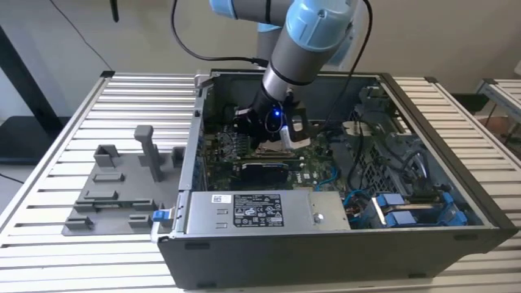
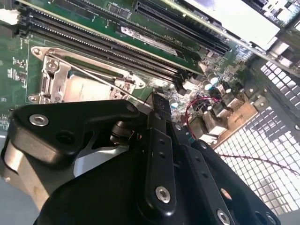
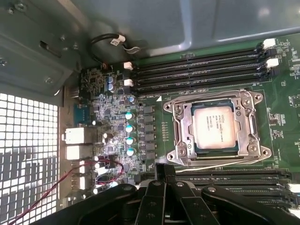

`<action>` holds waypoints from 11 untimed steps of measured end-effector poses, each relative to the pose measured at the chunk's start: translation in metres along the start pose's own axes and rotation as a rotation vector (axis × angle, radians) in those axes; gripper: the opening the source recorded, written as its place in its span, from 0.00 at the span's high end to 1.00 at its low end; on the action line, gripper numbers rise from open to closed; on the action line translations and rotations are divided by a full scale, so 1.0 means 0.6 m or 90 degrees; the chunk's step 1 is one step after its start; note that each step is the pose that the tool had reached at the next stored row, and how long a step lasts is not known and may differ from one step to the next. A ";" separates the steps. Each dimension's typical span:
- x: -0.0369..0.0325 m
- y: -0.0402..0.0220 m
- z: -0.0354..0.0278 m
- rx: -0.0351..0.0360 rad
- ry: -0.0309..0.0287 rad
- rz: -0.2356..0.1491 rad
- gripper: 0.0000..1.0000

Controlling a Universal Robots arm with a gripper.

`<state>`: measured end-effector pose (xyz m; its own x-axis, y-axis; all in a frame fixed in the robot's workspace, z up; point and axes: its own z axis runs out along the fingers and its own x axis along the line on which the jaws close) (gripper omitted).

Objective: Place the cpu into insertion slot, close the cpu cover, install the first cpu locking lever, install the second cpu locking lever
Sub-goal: 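Install the second cpu locking lever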

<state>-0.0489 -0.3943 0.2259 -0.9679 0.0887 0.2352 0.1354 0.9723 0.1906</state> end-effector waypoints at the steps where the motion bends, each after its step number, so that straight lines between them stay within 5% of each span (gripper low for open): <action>1: 0.000 0.001 0.002 0.0013 -0.0002 0.000 0.89; 11: 0.002 0.008 0.024 0.0096 -0.0014 0.002 0.89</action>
<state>-0.0524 -0.3864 0.2134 -0.9679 0.0922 0.2338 0.1353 0.9752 0.1754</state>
